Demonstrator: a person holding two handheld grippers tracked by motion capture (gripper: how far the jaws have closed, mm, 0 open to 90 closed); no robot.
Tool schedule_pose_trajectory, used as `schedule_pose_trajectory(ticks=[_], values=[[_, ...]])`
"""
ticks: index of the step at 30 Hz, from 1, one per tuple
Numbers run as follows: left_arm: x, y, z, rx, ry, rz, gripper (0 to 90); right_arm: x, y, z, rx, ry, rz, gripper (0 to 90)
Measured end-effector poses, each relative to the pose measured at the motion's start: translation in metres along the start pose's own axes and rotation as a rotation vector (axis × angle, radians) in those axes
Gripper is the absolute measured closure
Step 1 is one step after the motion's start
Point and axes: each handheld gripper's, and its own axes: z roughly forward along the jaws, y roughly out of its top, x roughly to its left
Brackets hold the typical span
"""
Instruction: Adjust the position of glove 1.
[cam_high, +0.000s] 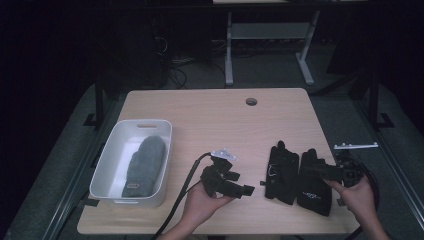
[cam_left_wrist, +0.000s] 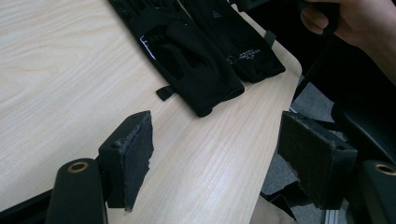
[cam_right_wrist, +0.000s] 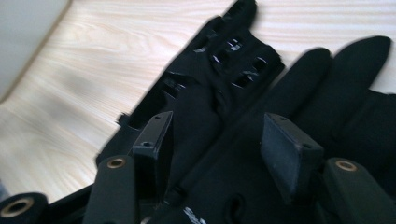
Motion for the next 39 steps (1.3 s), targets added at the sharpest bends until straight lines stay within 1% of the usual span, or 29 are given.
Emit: schedule_pose_trajectory(ticks=[5,9,10,11,14,15,19,20,22,23,24,25,26,27,28,30,33,37,39], values=[[0.0,0.0,0.003,-0.001,-0.005,0.001,26.9,-0.004,-0.006,0.002,0.022,-0.046,-0.009,42.2],[-0.001,0.0,0.005,0.003,-0.006,0.001,26.9,-0.007,-0.009,0.004,0.04,-0.076,-0.026,41.8],[-0.001,0.0,0.006,0.003,-0.005,0.001,26.9,-0.006,-0.01,0.004,0.047,-0.089,-0.029,41.6],[-0.001,0.0,0.006,0.003,-0.006,0.002,26.9,-0.007,-0.01,0.004,0.048,-0.095,-0.041,41.4],[-0.001,0.0,0.006,0.002,-0.009,0.002,26.9,-0.01,-0.012,0.004,0.049,-0.103,-0.044,41.1],[0.0,0.0,0.005,0.001,-0.009,0.001,26.9,-0.01,-0.012,0.004,0.054,-0.11,-0.036,41.1],[0.0,-0.001,0.005,0.0,-0.007,0.0,26.9,-0.011,-0.014,0.006,0.071,-0.144,-0.059,41.1],[0.0,-0.002,0.005,0.0,-0.007,-0.001,26.9,-0.011,-0.015,0.006,0.079,-0.145,-0.054,41.2],[0.0,-0.002,0.005,0.003,-0.008,-0.001,26.9,-0.011,-0.017,0.009,0.089,-0.158,-0.067,42.0],[0.0,-0.003,0.004,0.004,-0.008,-0.003,26.9,-0.01,-0.018,0.011,0.1,-0.172,-0.077,42.7],[0.001,-0.003,0.004,0.004,-0.009,-0.002,26.9,-0.01,-0.02,0.013,0.1,-0.185,-0.095,43.2],[0.001,-0.003,0.004,-0.003,-0.011,-0.006,26.9,-0.009,-0.02,0.014,0.105,-0.195,-0.1,44.1],[0.001,-0.004,0.003,-0.004,-0.01,-0.006,26.9,-0.007,-0.021,0.015,0.1,-0.207,-0.118,46.7],[0.001,-0.004,0.003,-0.006,-0.011,-0.007,26.9,-0.005,-0.021,0.015,0.111,-0.233,-0.138,49.2],[0.001,-0.004,0.002,-0.005,-0.009,-0.007,26.9,-0.004,-0.022,0.016,0.115,-0.247,-0.164,49.6],[0.001,-0.005,0.001,-0.007,-0.008,-0.008,26.9,-0.002,-0.022,0.018,0.12,-0.271,-0.19,51.3],[0.002,-0.006,0.001,-0.006,-0.013,-0.008,26.9,0.006,-0.022,0.022,0.136,-0.329,-0.231,53.5],[0.001,-0.007,-0.001,-0.015,-0.019,-0.012,26.9,0.009,-0.02,0.025,0.156,-0.36,-0.254,57.2],[0.0,-0.008,-0.002,-0.02,-0.018,-0.011,26.9,0.011,-0.019,0.026,0.168,-0.369,-0.251,60.1]])
